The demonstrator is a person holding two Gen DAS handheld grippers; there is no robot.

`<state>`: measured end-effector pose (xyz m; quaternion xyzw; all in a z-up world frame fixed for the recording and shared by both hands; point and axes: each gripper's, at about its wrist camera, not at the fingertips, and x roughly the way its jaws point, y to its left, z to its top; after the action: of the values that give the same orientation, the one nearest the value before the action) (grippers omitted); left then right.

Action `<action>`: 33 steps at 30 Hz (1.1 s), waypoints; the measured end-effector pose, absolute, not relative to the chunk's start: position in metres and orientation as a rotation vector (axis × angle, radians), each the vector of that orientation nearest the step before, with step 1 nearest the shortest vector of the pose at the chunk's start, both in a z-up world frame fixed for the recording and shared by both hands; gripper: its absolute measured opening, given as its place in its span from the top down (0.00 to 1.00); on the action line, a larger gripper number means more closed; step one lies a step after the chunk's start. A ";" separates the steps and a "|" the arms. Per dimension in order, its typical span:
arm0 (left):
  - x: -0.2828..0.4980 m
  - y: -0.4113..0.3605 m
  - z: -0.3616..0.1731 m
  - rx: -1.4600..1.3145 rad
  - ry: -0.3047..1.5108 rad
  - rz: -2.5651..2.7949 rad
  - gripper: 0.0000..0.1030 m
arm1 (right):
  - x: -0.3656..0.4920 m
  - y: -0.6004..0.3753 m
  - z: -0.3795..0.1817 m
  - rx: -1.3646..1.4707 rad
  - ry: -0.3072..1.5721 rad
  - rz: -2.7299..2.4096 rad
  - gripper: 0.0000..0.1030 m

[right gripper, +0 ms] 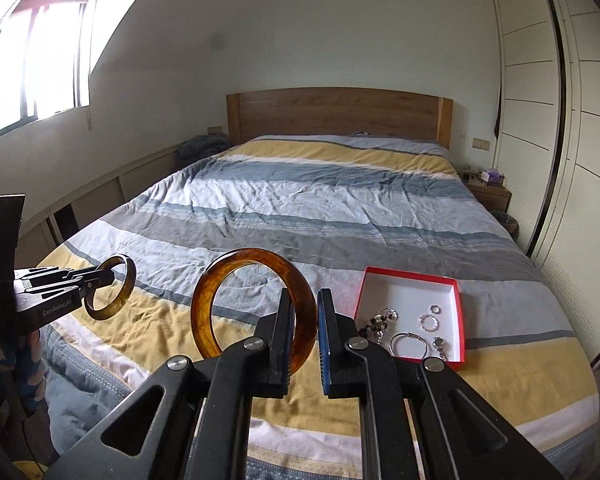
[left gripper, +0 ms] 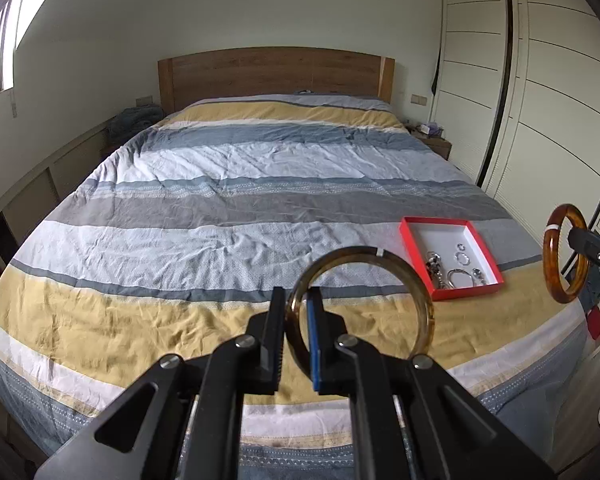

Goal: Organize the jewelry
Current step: 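Carry both bangles in the tools over the red box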

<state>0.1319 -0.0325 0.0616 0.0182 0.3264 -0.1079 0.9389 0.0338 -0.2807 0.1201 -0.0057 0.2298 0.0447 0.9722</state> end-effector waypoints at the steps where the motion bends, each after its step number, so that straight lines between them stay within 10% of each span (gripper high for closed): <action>1: 0.127 -0.035 0.065 0.041 0.660 -0.225 0.91 | 0.027 -0.283 0.122 -0.008 0.455 0.087 0.89; 33: 0.253 -0.267 -0.005 0.285 0.806 -0.442 0.91 | 0.113 -0.482 0.043 0.146 0.569 -0.110 0.89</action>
<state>0.2527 -0.2669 -0.0046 0.1369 0.3878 -0.2125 0.8864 0.1127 -0.4823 0.0430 0.0721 0.2802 -0.0542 0.9557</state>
